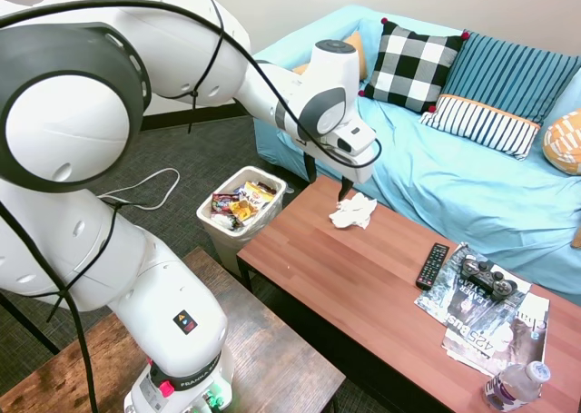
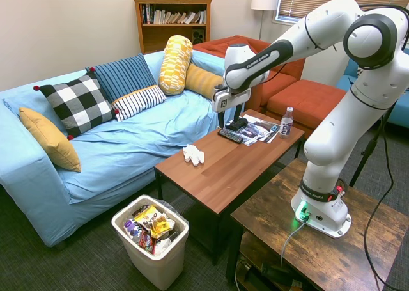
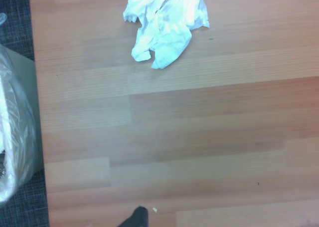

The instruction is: Throw the tissue in the trash bin

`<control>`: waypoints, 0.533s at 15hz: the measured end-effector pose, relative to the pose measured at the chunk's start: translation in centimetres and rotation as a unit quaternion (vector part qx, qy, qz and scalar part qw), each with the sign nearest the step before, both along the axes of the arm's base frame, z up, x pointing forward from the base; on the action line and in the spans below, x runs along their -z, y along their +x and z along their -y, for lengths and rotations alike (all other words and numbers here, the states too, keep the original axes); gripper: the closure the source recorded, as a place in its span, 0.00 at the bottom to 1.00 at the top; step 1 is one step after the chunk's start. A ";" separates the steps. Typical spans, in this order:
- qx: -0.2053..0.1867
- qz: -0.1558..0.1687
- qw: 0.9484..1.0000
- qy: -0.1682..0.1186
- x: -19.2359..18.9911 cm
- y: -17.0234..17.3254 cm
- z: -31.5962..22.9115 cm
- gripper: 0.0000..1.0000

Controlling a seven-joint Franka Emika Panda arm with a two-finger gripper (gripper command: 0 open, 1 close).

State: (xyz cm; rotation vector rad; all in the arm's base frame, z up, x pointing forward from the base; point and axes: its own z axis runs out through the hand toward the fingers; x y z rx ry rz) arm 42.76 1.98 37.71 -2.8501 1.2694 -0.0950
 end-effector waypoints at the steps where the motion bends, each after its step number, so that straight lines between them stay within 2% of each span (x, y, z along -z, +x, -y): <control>1: 0.001 0.000 1.000 0.002 0.0 0.1 0.0 0.00; 4: 0.001 0.017 1.000 0.006 0.9 1.6 -0.3 0.00; 6: 0.005 0.030 0.999 0.010 2.9 4.4 -0.8 0.00; 8: 0.016 0.028 0.999 0.010 5.9 8.0 -1.4 0.00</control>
